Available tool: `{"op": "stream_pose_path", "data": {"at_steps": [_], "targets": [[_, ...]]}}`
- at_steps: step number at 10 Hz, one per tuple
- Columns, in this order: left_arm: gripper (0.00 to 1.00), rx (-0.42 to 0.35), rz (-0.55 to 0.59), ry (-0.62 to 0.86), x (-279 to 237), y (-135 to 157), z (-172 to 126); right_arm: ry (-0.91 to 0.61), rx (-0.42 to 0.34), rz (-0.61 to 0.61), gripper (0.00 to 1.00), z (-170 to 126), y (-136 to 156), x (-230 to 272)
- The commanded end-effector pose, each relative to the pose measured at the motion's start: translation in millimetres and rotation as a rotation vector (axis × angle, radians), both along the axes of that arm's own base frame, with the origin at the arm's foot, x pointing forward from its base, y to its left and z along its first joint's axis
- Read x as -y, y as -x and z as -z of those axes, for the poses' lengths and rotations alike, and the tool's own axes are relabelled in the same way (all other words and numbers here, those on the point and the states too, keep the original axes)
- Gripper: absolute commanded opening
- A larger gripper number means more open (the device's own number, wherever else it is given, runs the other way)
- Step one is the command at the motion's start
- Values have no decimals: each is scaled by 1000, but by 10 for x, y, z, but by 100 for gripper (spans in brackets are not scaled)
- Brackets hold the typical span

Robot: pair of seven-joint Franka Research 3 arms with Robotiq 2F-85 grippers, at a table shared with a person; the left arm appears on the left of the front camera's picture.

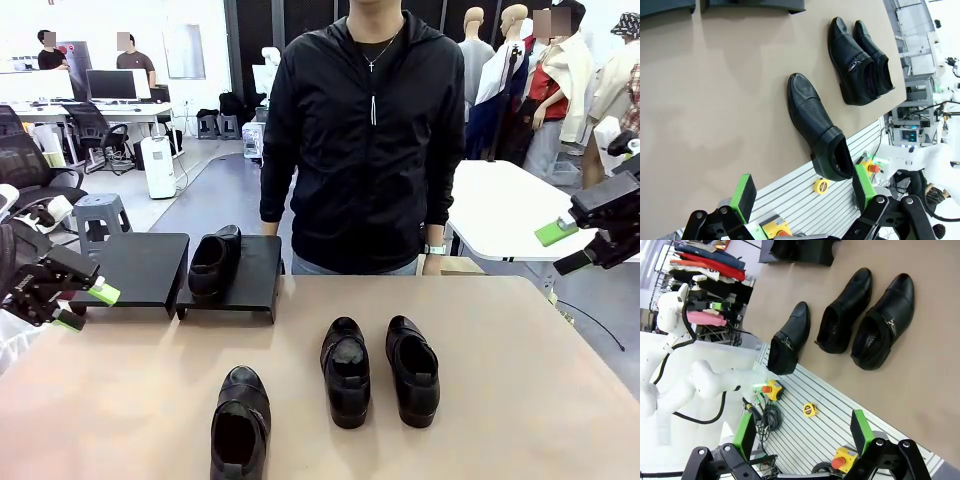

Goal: Organize the shoes by placing them on the stand.
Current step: Place the Shoe from the middle of the table onto the Shoes Stand.

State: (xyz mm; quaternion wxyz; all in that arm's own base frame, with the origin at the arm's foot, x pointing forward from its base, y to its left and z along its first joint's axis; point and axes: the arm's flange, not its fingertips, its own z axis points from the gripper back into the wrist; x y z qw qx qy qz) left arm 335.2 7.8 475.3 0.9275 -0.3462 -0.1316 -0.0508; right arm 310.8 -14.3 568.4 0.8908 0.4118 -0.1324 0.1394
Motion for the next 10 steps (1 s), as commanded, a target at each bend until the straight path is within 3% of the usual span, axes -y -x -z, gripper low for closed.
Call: {"op": "stream_pose_path", "data": {"at_steps": [1, 5, 6, 7, 9, 10], "targets": [[100, 13, 20, 1, -31, 8, 6, 5, -16, 10, 100, -36, -1, 5], [100, 0, 0, 0, 0, 0, 0, 5, -16, 10, 100, -36, -1, 5], [100, -92, -10, -89, 505, 146, -202, 5, -16, 10, 100, -36, -1, 5], [100, -162, -44, -271, 1036, 373, -268, 5, -16, 10, 100, -36, -1, 5], [100, -222, 28, -473, 1933, 617, -86, 5, -16, 10, 100, -36, -1, 5], [100, -281, -24, -575, 2230, 606, 110, 5, -16, 10, 100, -36, -1, 5]]}}
